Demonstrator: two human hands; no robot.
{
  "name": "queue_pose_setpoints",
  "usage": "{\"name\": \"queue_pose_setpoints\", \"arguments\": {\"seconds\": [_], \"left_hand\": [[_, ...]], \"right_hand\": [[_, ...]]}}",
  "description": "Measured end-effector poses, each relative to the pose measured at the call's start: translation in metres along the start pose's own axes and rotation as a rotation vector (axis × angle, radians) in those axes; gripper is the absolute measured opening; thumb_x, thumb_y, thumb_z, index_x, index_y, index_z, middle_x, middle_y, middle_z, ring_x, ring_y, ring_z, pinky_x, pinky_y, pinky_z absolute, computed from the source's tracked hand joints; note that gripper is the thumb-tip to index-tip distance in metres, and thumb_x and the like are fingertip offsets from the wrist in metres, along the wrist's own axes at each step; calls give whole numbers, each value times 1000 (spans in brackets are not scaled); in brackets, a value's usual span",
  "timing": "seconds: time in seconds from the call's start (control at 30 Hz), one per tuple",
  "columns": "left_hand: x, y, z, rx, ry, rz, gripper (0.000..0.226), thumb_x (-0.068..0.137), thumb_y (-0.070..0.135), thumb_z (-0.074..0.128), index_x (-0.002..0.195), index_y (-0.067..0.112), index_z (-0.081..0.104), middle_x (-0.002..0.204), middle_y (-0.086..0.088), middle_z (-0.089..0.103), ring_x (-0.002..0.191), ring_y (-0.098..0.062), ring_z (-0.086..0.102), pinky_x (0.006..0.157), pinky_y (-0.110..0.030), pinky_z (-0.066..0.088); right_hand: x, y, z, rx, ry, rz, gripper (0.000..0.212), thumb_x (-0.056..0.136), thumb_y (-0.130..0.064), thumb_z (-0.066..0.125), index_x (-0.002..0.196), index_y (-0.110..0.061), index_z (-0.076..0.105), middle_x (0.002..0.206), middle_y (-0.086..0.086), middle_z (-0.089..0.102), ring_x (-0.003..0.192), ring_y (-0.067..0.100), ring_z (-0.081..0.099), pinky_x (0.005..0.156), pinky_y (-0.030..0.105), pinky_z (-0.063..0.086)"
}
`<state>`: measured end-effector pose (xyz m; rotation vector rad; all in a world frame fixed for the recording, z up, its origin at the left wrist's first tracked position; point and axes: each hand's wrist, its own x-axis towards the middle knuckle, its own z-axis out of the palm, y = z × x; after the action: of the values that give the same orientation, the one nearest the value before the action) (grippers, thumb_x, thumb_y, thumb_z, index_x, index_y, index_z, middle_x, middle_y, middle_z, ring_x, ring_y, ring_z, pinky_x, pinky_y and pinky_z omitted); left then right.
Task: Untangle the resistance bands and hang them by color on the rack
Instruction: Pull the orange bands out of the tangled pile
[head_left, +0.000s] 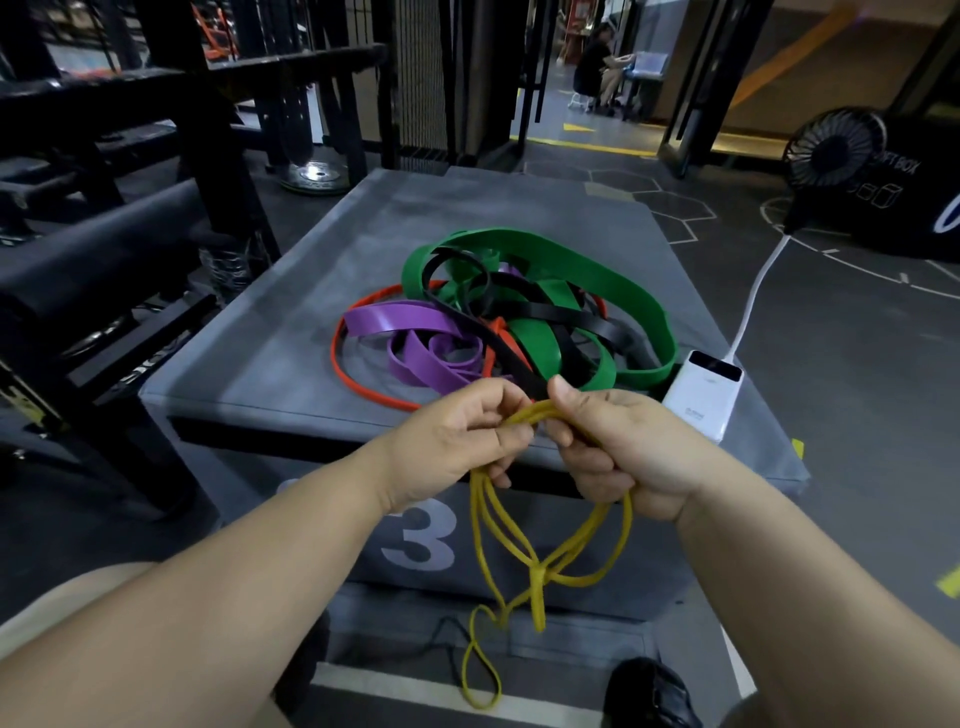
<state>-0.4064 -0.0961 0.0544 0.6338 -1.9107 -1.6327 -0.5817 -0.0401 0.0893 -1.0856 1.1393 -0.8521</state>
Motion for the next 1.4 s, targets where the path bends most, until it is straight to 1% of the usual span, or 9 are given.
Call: {"name": "queue_pose_setpoints", "arguments": {"seconds": [0.27, 0.37, 0.5, 0.6, 0.77, 0.87, 1.03, 1.2, 1.4], "left_hand": [[5, 3, 1, -43, 193, 110, 10, 98, 7, 45, 91, 8, 52, 48, 8, 45, 43, -3, 35, 42, -17, 28], [7, -2, 4, -80, 194, 142, 10, 92, 20, 50, 91, 11, 54, 50, 10, 42, 43, -6, 34, 43, -21, 31], [12, -4, 2, -195, 257, 153, 10, 88, 22, 51, 91, 14, 57, 54, 5, 37, 41, -6, 29, 42, -21, 26], [14, -4, -1, -239, 285, 164, 9, 91, 21, 54, 86, 20, 61, 54, 4, 33, 43, -8, 25, 42, -22, 19], [12, -9, 0, -175, 234, 68, 16, 84, 26, 61, 92, 14, 56, 57, 3, 53, 54, -10, 50, 55, -23, 44], [9, -14, 8, -213, 131, -68, 18, 83, 30, 58, 91, 15, 53, 65, 5, 61, 77, -14, 67, 76, -37, 48], [6, -25, 19, -219, 55, -183, 12, 96, 24, 48, 94, 15, 55, 85, 4, 67, 99, -22, 65, 91, -49, 51], [7, -38, 21, -209, 32, -222, 12, 101, 22, 45, 101, 16, 56, 94, 6, 72, 90, -16, 67, 92, -41, 48], [7, -57, 35, -223, -36, -315, 17, 101, 21, 42, 101, 12, 55, 78, 2, 69, 77, -15, 65, 83, -35, 51]], "right_hand": [[-5, -5, -13, -70, -21, 44, 43, 72, -44, 68, 52, -14, 45, 59, 11, 52, 31, 10, 36, 35, 17, 31], [-3, -2, -19, -3, -101, -61, 48, 77, -47, 74, 48, -19, 49, 47, 5, 43, 42, 18, 52, 59, 30, 55], [1, 2, -25, 97, -183, -224, 42, 69, -55, 78, 61, -18, 61, 36, -5, 37, 56, 26, 63, 81, 41, 57], [1, 4, -27, 119, -235, -193, 41, 70, -54, 78, 68, -16, 62, 38, -4, 40, 40, 17, 53, 58, 34, 54], [3, -4, -26, 311, -243, -212, 37, 68, -46, 82, 69, -16, 60, 47, -7, 38, 34, 1, 25, 37, 13, 27], [5, -8, -26, 423, -296, -213, 31, 70, -40, 80, 71, -16, 61, 51, -7, 41, 39, 5, 20, 36, 14, 26], [4, -16, -33, 571, -386, -265, 18, 79, -26, 72, 80, -12, 62, 62, -3, 51, 42, 5, 26, 38, 15, 31], [-3, -22, -34, 584, -324, -361, 18, 87, -31, 65, 83, -14, 61, 59, -5, 53, 39, 1, 42, 37, 13, 33], [-16, -36, -22, 559, 15, -484, 26, 90, -46, 37, 84, -26, 54, 38, -11, 34, 37, 2, 38, 57, 22, 47]]}}
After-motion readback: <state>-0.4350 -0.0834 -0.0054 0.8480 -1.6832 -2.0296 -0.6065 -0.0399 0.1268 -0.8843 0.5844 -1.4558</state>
